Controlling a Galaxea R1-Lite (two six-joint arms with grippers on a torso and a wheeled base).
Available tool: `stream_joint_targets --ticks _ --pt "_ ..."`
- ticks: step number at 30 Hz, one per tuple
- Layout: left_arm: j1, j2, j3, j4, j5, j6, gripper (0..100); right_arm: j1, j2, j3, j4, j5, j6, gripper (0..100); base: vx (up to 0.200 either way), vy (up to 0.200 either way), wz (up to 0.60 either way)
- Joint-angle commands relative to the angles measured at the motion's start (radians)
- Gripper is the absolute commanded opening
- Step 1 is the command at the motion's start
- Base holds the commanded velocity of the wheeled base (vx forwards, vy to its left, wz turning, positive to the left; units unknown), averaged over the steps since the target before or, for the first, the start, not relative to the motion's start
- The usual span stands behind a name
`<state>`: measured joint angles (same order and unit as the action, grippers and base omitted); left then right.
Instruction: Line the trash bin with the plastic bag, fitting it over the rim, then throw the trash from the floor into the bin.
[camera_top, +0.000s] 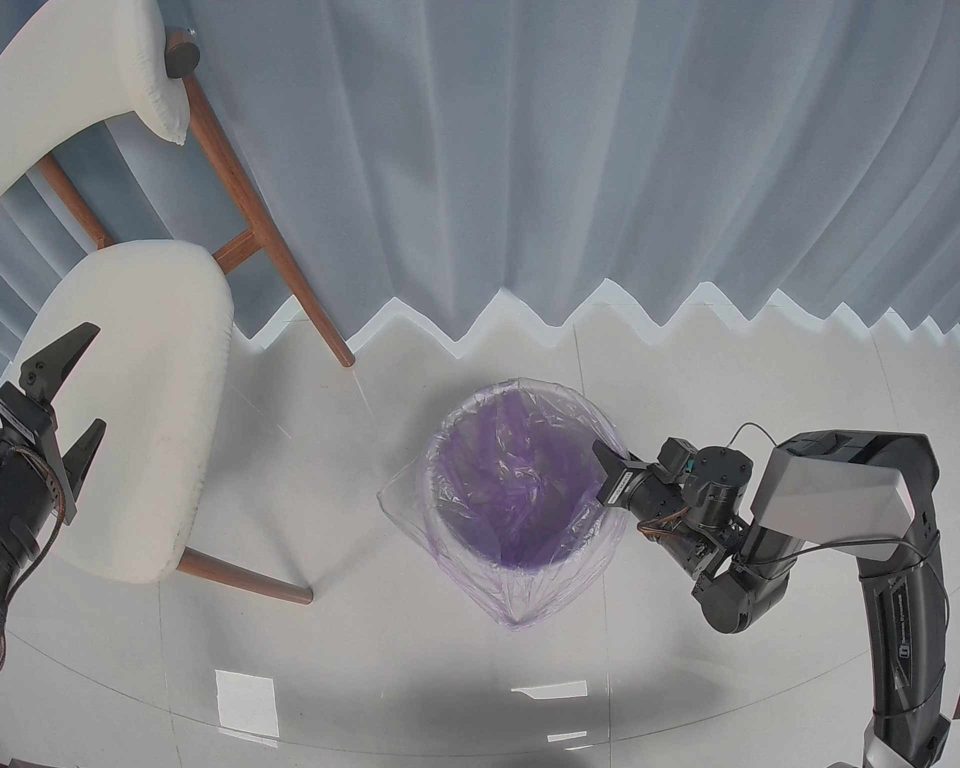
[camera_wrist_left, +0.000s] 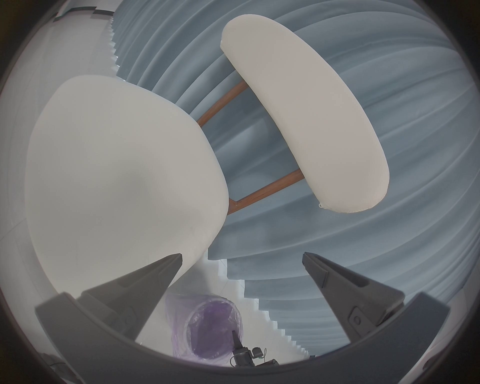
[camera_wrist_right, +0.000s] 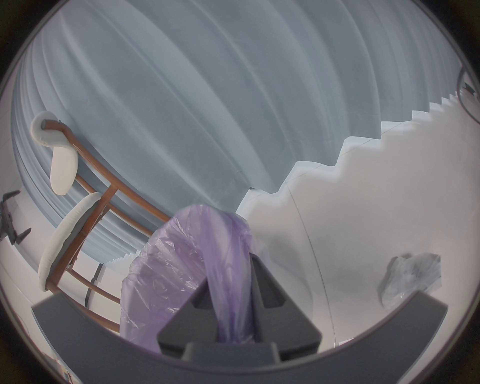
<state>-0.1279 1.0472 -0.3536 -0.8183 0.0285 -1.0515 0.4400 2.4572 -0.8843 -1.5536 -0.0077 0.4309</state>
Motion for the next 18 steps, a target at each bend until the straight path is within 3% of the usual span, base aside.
stream_joint_targets --ticks 1,15,16,18 --pt "-0.001 -0.006 0.002 -0.001 0.001 -0.001 100 0.000 0.032 -0.044 -0.008 -0.002 -0.004 0 0.000 0.000 0.00" --pt "-0.004 -0.010 0.004 -0.001 -0.001 -0.001 100 0.003 0.063 -0.087 -0.005 -0.012 -0.009 0 0.000 0.000 0.00" --pt "-0.004 -0.009 0.002 -0.001 -0.001 -0.001 100 0.003 0.063 -0.085 -0.005 -0.012 -0.007 100 0.000 0.000 0.00" --pt "-0.004 -0.004 0.001 -0.001 -0.001 0.001 100 0.003 0.063 -0.082 -0.008 -0.012 -0.007 100 0.000 0.000 0.00"
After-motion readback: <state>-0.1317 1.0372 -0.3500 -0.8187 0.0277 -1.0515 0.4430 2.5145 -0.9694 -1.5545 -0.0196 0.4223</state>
